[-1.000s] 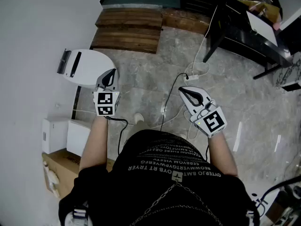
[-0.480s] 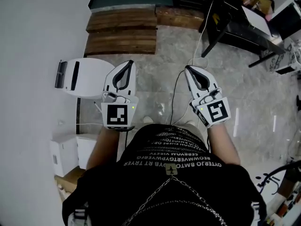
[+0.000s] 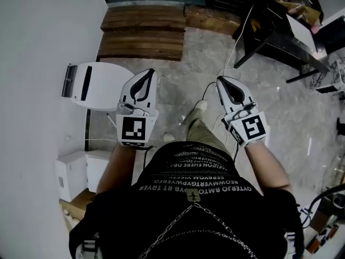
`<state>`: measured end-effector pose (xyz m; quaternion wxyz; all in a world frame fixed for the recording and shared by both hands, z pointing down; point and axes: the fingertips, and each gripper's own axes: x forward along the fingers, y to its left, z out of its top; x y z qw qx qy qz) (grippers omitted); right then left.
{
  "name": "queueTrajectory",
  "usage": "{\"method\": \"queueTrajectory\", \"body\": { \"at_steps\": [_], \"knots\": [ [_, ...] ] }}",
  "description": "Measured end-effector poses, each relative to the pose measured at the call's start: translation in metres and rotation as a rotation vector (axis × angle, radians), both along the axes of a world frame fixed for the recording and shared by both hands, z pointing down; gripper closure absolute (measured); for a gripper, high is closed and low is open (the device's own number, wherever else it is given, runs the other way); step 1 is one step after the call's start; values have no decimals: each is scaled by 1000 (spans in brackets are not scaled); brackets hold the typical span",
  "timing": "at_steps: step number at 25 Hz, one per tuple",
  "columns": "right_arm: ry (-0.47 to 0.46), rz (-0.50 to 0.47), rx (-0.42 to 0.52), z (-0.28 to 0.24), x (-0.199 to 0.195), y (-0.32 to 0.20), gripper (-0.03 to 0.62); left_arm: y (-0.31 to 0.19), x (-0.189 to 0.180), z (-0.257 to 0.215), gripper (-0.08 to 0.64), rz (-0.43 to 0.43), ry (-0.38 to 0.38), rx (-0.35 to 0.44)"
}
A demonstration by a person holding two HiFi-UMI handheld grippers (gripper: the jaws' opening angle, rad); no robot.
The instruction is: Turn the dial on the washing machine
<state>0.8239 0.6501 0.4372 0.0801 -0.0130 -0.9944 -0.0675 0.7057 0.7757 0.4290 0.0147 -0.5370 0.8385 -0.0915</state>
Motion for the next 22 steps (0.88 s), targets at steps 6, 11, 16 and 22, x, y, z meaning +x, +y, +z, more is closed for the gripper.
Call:
{"method": "queueTrajectory", "body": {
  "at_steps": [6,11,16,22],
  "knots": [
    [30,-249,111,6,-68,-8,597,-37,-52,0,554,-39,-6,-20],
    [-101,-206,69,-6,-136,-59,597,-81,-101,-7,554,-84,4,-14],
    [-140,-140,-19,-8,-181,-113,597,-127,-145,-12,554,-115,25,4],
    [-105,-173,-80,2,-216,-159,597,-181,-178,-5,554,-111,60,-13]
  ]
}}
